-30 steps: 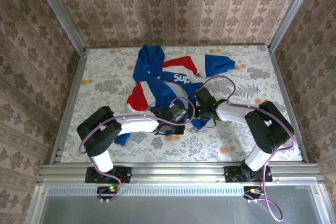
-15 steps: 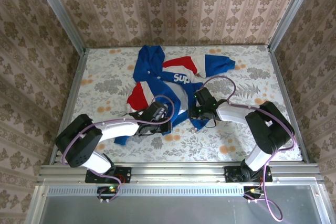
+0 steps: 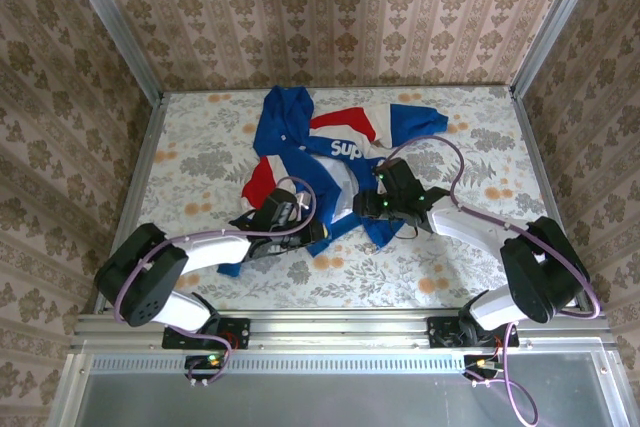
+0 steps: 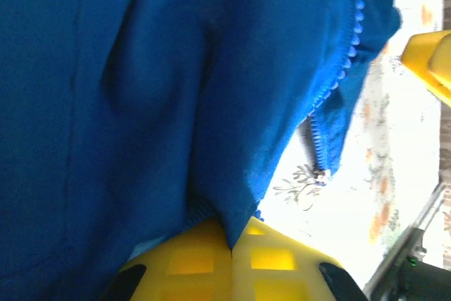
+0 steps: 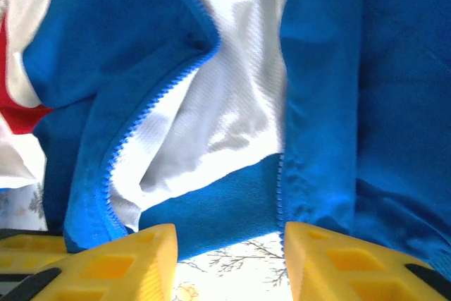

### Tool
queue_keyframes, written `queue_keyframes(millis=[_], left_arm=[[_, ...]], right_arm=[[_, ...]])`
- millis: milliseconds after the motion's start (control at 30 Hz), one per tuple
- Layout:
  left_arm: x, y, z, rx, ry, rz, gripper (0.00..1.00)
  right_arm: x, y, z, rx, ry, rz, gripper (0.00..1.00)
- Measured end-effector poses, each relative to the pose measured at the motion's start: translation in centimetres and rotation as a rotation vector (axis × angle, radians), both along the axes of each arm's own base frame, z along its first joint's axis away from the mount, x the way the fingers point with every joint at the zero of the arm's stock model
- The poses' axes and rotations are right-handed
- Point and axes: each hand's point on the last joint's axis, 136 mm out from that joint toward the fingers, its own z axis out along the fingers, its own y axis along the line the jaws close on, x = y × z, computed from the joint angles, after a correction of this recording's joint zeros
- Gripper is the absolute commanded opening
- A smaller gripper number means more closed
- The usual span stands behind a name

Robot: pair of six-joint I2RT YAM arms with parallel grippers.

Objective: Zip up the jacket

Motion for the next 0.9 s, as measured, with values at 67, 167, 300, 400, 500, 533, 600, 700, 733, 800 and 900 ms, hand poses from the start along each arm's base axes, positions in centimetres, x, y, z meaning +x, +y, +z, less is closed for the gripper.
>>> queue_keyframes(millis=[67, 167, 300, 400, 500, 533, 600, 700, 733, 800, 900], left_arm=[[0.1, -0.3, 0.8, -0.032, -0.012, -0.01, 0.0], [0.5, -0.4, 2.0, -0.075, -0.029, -0.019, 0.0], [0.9, -0.5, 3.0, -0.116, -0.05, -0.033, 0.0], [1.0, -0.6, 3.5, -0.134, -0.063, -0.047, 0.0], [0.8, -0.8, 3.8, -0.15, -0.069, -0.068, 0.0], [0.7, -0.8, 3.8, -0.153, -0.069, -0.075, 0.0], [0.5, -0.8, 3.9, -0.16, -0.068, -0.089, 0.0], [0.4, -0.9, 4.3, -0.179, -0.074, -0.109, 0.0], [0.3, -1.0, 4.5, -0.187, -0.075, -0.117, 0.0], [0.2, -1.1, 4.7, -0.2, -0.082, -0.131, 0.0], [0.1, -1.3, 5.0, -0.212, -0.089, -0.143, 0.0]], right_arm=[[-0.1, 0.4, 0.2, 0.02, 0.009, 0.004, 0.48], [-0.5, 0.9, 0.3, 0.054, 0.035, 0.012, 0.52], [-0.8, 1.8, 0.8, 0.115, 0.066, 0.018, 0.57], [-0.7, 2.6, 1.3, 0.163, 0.078, 0.025, 0.57], [-0.7, 3.3, 1.4, 0.204, 0.102, 0.031, 0.57], [-0.7, 3.5, 1.2, 0.213, 0.114, 0.032, 0.57], [-1.0, 3.9, 1.0, 0.231, 0.136, 0.038, 0.57], [-1.2, 4.5, 1.3, 0.262, 0.149, 0.052, 0.57], [-1.2, 4.8, 1.5, 0.273, 0.149, 0.059, 0.57], [-1.3, 5.1, 1.8, 0.287, 0.146, 0.068, 0.55], [-1.2, 5.6, 2.2, 0.316, 0.143, 0.077, 0.51]])
